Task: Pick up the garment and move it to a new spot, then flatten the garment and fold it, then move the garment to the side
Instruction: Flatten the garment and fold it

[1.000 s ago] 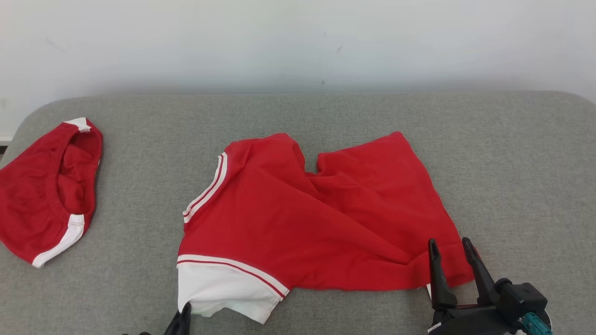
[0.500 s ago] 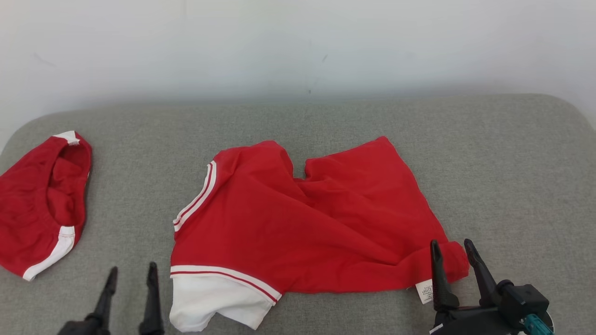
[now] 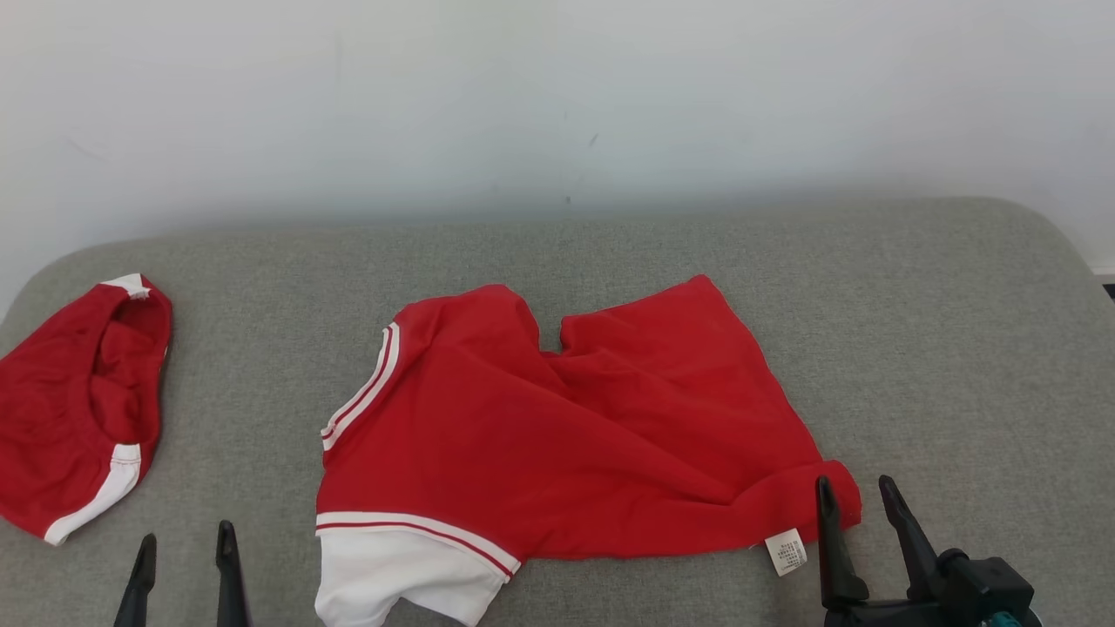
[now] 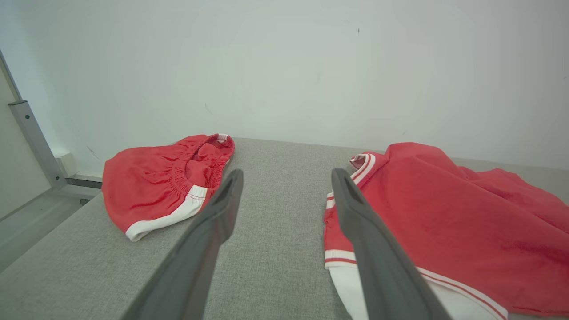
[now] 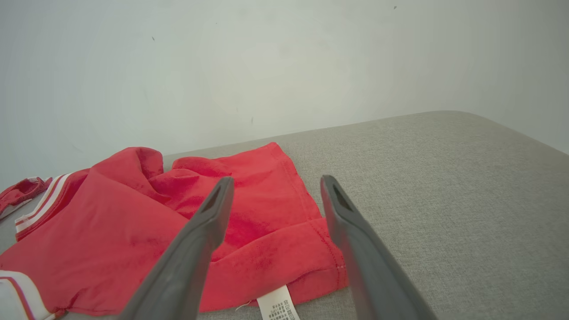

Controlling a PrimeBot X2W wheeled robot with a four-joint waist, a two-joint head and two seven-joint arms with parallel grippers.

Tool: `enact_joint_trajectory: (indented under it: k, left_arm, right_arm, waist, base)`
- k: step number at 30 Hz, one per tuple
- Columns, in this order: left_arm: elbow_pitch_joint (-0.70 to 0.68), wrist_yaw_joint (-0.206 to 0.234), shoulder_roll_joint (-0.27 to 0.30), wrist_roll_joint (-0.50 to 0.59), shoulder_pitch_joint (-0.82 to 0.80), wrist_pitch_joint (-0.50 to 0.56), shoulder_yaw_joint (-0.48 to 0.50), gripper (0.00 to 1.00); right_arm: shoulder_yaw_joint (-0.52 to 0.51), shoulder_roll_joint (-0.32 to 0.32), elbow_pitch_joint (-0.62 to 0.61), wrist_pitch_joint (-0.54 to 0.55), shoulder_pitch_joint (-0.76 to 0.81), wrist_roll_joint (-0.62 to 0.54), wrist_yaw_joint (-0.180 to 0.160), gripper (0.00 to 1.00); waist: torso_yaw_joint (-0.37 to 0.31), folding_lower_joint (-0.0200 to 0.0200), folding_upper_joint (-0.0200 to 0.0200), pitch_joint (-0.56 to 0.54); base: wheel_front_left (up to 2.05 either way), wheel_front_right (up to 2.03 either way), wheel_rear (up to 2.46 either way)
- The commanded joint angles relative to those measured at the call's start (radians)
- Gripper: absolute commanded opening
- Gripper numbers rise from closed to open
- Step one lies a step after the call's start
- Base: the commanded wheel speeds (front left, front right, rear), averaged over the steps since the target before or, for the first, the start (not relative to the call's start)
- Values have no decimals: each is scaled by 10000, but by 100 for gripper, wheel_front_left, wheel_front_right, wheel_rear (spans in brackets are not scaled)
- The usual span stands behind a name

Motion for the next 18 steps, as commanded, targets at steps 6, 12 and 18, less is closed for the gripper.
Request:
enact_joint_trajectory:
  k: [6, 12, 18]
  left_arm:
    - [52, -82, -158, 188, 326, -32, 222, 100]
    - [243, -139, -206, 443, 454, -32, 22, 100]
    - [248, -147, -204, 627, 516, -32, -258, 100]
  right_arm:
    - [-47, 29, 80, -7, 243, 100, -23, 100]
    - [-9, 29, 134, -7, 286, 126, -23, 100]
    - [-56, 29, 117, -7, 275, 56, -23, 100]
  waist:
    - [-28, 1, 0, -84]
    - [-45, 1, 0, -81]
    - [-13, 1, 0, -47]
  base:
    - [0, 0, 0]
    - [0, 0, 0]
    - [0, 0, 0]
